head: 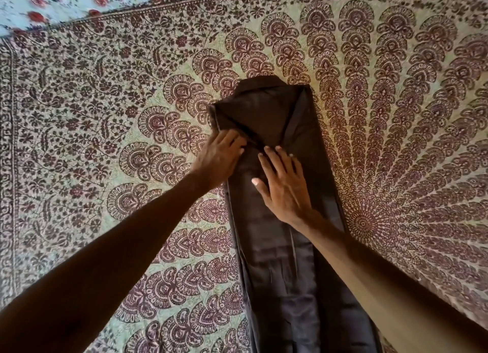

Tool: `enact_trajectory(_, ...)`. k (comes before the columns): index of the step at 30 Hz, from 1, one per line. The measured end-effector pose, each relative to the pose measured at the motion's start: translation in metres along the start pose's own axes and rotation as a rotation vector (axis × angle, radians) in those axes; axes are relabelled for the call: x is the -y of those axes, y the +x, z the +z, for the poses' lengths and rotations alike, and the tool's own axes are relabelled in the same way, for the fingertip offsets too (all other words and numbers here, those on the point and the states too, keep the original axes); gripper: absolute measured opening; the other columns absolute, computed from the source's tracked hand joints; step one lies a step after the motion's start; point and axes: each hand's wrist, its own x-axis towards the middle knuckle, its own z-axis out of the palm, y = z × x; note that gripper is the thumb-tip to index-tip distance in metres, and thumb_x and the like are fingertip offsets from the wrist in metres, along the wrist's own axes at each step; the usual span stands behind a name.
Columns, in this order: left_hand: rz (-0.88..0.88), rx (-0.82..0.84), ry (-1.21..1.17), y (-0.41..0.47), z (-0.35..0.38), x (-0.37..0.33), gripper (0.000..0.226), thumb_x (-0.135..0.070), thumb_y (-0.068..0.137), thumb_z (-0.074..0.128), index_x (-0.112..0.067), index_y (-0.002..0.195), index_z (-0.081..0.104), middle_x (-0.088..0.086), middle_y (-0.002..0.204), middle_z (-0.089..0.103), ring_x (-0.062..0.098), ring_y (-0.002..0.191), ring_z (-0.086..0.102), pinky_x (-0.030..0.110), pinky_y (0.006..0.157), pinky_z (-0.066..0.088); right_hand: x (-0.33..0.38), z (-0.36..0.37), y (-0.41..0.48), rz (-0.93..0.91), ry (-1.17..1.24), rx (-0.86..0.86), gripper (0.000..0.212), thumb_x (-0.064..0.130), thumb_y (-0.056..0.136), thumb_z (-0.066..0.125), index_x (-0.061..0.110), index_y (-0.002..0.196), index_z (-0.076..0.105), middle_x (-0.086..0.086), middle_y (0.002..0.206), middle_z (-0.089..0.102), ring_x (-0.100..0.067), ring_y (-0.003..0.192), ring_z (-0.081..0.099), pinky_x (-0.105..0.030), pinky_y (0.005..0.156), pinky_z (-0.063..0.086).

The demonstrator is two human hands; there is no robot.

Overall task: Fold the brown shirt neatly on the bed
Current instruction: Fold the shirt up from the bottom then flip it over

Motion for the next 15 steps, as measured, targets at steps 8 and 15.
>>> enact_trajectory(8,-0.248,0.085,0.054,-0.037,-0.014,-0.039,0.044,-0.030,0.092,0.048,-0.014,0.133,0.046,0.007,0.136,0.046,0.027,0.128,0.043,0.044,0.110,0.031,0.003,-0.020,-0.029,0.071,-0.009,0.179,0.075,0.064,0.096,0.025,0.019,0.156,0.016,-0.012,0.164,0.004,-0.034,0.151,0.001,-0.061,0.118,0.008)
enact_trajectory(15,-0.120,0.092,-0.152,-0.155,-0.023,-0.143,0.033,-0.020,0.090,0.056,-0.014,0.123,0.055,0.008,0.122,0.053,0.027,0.107,0.049,0.038,0.095,0.035,0.012,-0.046,-0.177,0.037,-0.004,0.251,0.066,0.055,0.098,0.036,0.015,0.151,0.033,-0.010,0.162,0.017,-0.030,0.150,0.013,-0.054,0.119,0.019)
